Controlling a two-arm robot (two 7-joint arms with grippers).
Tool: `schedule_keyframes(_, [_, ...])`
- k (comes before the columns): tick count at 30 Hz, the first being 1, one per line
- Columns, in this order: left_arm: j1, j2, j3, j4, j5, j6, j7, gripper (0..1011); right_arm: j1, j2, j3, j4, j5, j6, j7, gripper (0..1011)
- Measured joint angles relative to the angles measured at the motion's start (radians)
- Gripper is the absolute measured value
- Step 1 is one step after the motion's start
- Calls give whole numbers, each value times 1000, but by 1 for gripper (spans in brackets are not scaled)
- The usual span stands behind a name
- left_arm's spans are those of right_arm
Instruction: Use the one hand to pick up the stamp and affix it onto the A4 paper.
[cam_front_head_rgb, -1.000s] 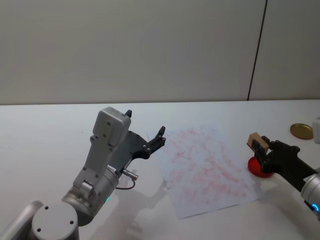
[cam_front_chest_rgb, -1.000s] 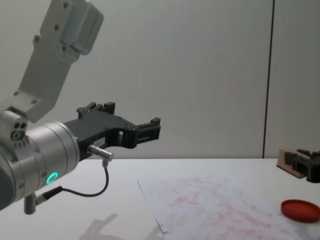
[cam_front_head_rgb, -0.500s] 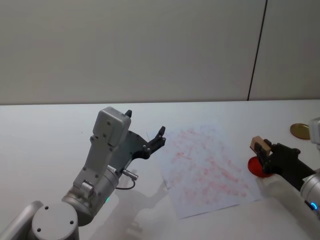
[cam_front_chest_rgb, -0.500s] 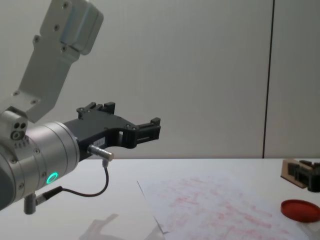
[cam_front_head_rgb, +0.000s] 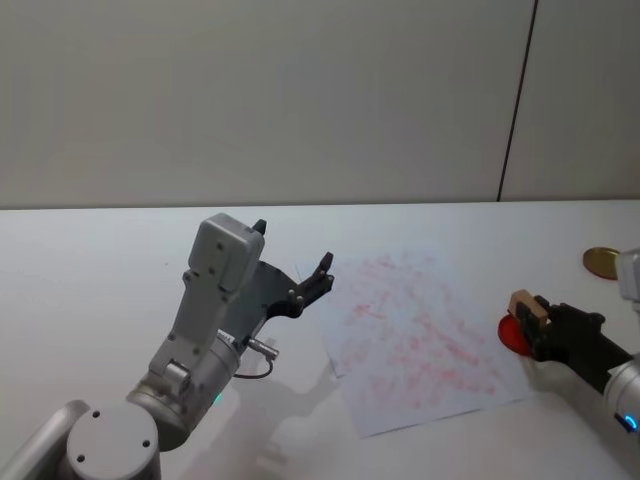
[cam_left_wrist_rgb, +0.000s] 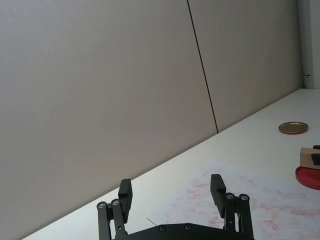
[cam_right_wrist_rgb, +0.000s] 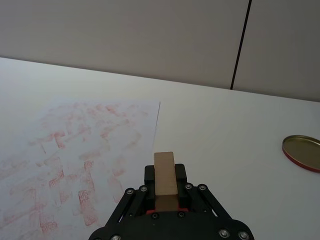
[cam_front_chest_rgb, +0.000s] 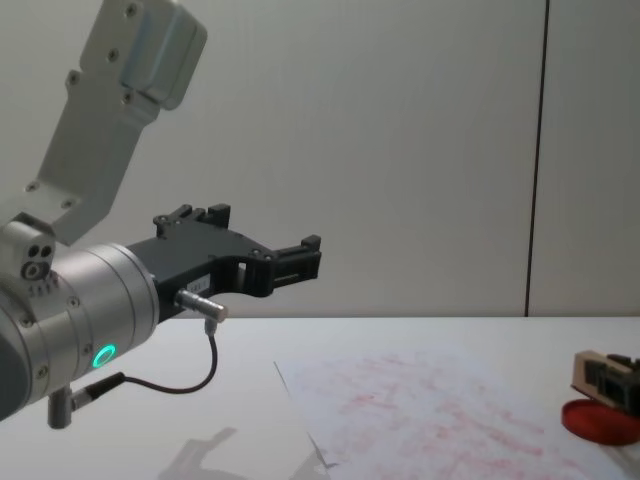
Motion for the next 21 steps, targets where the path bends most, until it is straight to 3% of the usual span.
schedule_keyframes(21, [0, 0, 0, 0, 0, 0, 0, 993, 9, -1, 1, 41, -10, 2, 2, 222])
